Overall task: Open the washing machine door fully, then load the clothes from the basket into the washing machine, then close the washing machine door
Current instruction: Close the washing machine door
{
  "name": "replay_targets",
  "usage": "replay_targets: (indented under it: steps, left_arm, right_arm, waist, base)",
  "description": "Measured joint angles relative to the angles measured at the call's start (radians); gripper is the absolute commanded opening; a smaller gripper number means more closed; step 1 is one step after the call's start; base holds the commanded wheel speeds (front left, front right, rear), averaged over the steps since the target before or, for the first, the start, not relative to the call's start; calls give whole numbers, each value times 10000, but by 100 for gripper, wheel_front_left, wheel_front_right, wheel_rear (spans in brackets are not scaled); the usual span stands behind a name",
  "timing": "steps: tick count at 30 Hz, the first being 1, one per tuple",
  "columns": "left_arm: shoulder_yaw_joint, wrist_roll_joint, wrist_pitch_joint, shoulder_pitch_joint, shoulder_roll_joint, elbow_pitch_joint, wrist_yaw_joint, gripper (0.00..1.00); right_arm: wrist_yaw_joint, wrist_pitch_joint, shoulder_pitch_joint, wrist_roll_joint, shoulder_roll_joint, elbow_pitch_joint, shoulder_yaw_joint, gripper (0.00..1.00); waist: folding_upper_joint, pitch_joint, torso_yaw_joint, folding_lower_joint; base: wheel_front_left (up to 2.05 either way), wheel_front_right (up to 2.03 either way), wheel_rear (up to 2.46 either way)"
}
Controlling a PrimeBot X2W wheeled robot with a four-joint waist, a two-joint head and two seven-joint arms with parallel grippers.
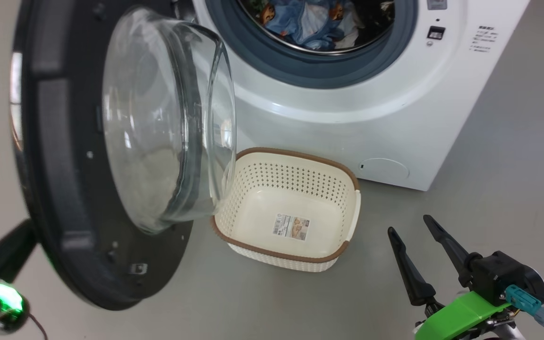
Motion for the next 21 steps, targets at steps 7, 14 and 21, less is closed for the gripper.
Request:
replay_targets:
  steps: [7, 14, 21]
  left_arm:
    - [-447, -236, 255, 552, -355, -771, 31, 0]
    - [-928, -219, 274, 732, -637, -1392, 341, 0]
    - [-1055, -203, 284, 848, -732, -1659, 558, 0]
  right_arm:
    - [0, -128, 81, 0, 98, 81, -44, 100]
    - [0, -215, 126, 0, 148, 150, -48, 100]
    - [0, -305, 286, 2, 196, 209, -63, 100]
  waist:
    - [0, -225, -462, 0]
    - [0, -389, -1109, 0]
    - [0, -492, -1927, 0]
  base:
    - [0, 0, 0]
    - [0, 0, 0]
    - [0, 0, 0]
